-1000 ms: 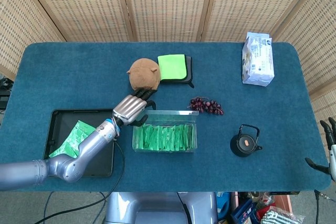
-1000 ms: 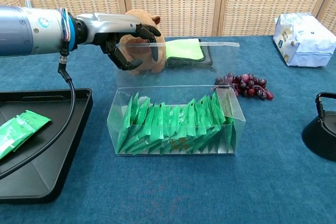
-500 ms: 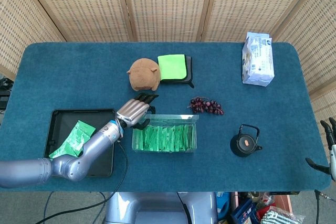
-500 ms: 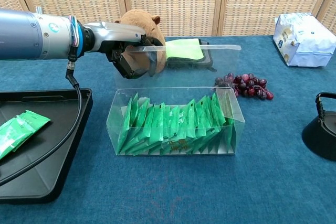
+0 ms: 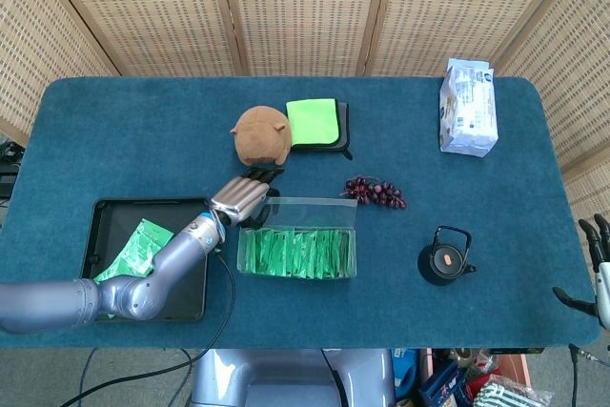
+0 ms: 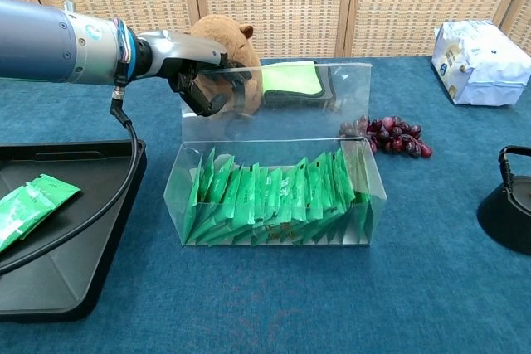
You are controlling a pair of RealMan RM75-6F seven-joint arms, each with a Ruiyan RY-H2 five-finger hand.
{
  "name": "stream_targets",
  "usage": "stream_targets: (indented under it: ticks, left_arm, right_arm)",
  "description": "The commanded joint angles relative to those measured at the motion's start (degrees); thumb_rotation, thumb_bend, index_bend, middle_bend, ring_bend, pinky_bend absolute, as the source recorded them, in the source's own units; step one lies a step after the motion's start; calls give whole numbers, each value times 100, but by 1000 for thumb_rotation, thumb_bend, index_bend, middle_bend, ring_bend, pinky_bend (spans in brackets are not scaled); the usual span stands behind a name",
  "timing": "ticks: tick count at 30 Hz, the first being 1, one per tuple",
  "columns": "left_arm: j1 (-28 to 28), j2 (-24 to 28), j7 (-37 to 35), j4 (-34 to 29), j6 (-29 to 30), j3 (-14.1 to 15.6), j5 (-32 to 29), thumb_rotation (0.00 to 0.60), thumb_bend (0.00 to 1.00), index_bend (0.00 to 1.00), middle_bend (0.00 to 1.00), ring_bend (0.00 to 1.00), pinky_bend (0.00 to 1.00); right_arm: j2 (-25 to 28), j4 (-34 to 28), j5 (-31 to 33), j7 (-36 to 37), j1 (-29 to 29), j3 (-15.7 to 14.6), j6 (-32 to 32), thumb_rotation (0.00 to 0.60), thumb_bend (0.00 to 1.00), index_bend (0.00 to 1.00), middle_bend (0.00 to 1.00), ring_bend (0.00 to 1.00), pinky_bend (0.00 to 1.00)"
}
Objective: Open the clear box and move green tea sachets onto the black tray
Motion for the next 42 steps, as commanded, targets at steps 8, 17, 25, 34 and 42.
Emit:
stream_targets:
  ticks: [8,17,25,34,42]
  left_arm:
    - [54,-200,-162,123,583,-17,485,600,699,0,0,0,0]
    - [494,-409,-801,470,1049,-51,2021,600,416,0,0,0,0]
    - [639,-101,-873,117,950,151,2843,600,416,204,0,0,0]
    - [608,-267,-603,80,790,393,3424,600,416,293,0,0,0]
    - [451,-807,-296,430,616,414,3448,600,416,296,0,0,0]
  right_arm:
    - [-2,1,5,5,5,-7,-21,600,0,0,0,0,0]
    - [13,-21,-2,33,14,-14,-44,600,0,0,0,0,0]
    - [27,-25,9,69,13,-12,-55,600,0,0,0,0,0]
    - [31,-36,38,65,19,-6,-77,600,0,0,0,0,0]
    - [35,-10,109,83,19,15,-108,600,0,0,0,0,0]
